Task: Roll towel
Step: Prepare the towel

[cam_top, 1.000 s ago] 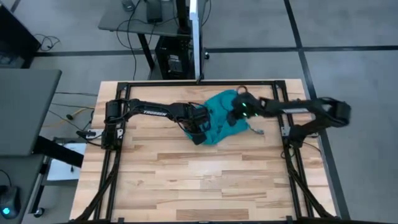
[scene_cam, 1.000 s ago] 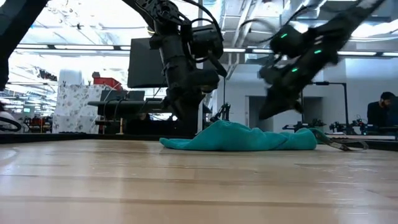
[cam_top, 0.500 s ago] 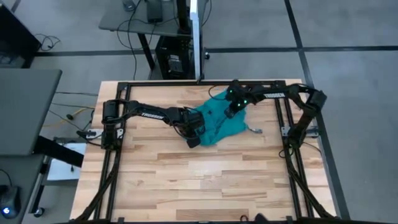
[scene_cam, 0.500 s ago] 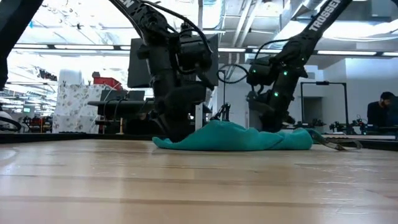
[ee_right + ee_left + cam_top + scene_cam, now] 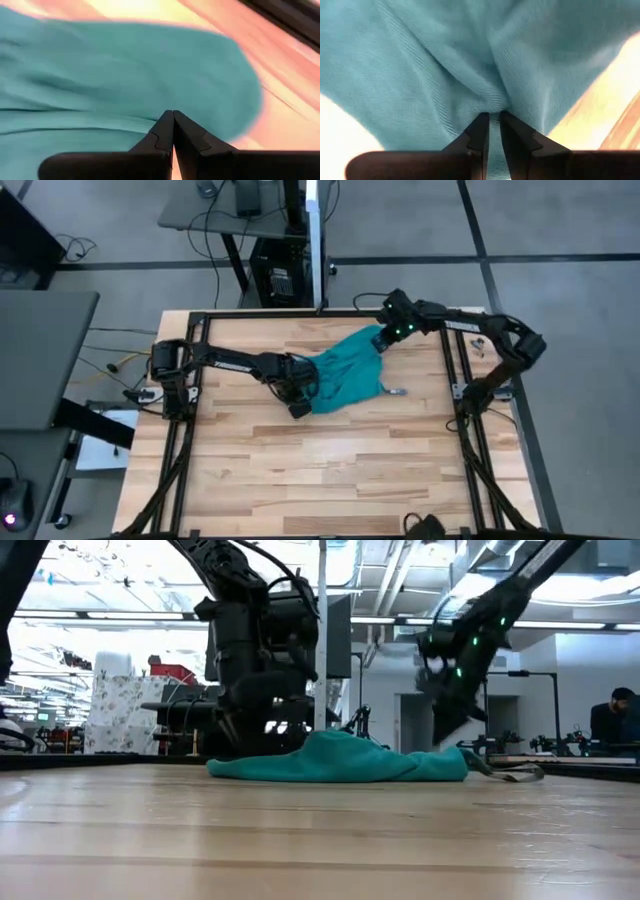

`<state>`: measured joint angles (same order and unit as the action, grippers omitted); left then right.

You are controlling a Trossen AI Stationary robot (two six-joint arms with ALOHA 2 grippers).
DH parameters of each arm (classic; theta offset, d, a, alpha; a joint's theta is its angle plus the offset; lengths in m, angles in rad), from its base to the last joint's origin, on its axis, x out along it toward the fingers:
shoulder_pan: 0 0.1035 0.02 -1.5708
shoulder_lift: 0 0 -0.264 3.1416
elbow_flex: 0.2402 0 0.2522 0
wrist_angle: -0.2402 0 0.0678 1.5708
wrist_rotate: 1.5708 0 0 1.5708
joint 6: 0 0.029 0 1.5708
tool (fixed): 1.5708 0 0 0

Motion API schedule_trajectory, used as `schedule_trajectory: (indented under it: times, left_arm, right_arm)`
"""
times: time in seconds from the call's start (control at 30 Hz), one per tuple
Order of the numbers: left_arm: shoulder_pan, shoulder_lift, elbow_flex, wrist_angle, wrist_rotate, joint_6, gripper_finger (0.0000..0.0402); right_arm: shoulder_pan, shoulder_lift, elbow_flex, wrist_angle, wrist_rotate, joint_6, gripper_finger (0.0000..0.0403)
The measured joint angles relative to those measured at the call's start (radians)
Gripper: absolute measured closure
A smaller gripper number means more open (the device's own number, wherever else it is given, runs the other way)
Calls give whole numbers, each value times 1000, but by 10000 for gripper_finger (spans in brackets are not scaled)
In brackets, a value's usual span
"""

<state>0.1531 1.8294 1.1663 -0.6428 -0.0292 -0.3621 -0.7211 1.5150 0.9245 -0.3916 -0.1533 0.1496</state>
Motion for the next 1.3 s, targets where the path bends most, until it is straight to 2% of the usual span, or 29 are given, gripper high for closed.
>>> schedule_trajectory:
  times: [0.13,0.33,0.5,0.67,0.9,1.03,1.13,1.3]
  left_arm:
    - [11,11,0,44,0,3,370]
    - [11,10,2,72,0,21,370]
    - [12,10,2,56,0,38,370]
    - [13,9,0,8,-1,35,370]
    - [-58,-2,-133,71,-24,-60,370]
    - [-76,-12,-163,96,-27,-82,370]
    - [-68,-56,-135,74,5,-74,370]
    - [-8,-172,-67,86,11,-54,370]
  right_arm:
    - [111,-21,0,112,-5,49,403]
    - [215,125,1,209,-5,110,403]
    - [246,248,-1,175,-6,112,403]
    - [203,272,5,93,33,73,403]
    - [11,199,-2,10,164,5,403]
    - [-68,129,-2,-17,162,-1,403]
    - [-54,48,-2,-69,140,-1,403]
    - [71,-107,-2,-149,127,33,403]
